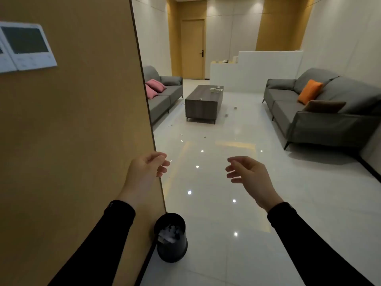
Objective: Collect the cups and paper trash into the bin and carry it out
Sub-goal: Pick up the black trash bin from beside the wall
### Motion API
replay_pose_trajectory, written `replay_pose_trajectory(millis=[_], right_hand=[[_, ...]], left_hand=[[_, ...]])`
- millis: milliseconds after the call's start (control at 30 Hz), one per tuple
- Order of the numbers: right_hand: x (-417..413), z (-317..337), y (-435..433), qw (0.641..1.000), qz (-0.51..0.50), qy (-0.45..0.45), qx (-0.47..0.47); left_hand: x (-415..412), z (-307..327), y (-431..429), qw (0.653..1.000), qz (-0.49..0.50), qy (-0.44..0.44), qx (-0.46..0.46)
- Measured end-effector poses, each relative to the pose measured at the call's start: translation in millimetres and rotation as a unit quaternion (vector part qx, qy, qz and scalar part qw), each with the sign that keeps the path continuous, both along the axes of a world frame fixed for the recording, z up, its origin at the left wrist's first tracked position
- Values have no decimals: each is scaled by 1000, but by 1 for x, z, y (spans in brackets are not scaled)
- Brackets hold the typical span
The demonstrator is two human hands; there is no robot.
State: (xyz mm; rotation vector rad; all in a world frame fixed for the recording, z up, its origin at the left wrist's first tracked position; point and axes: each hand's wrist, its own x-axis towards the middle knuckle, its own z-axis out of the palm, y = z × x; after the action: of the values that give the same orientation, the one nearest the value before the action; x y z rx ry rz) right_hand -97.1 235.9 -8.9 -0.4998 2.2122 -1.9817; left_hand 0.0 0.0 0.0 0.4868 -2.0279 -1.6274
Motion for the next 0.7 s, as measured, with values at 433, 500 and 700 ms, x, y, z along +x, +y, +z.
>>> replay_pose_trajectory(millis=[433, 500, 700], right_hand=[[-163, -62, -69, 991, 77, -93, 48], [-176, -76, -87, 989, 86, -108, 60], [-214, -134, -152, 976, 91, -169, 104]], left_hand=[[-137, -73, -29, 990, 72, -101, 62], [-149, -89, -42, 987, 85, -113, 77], [-194, -155, -106, 968, 100, -185, 136]])
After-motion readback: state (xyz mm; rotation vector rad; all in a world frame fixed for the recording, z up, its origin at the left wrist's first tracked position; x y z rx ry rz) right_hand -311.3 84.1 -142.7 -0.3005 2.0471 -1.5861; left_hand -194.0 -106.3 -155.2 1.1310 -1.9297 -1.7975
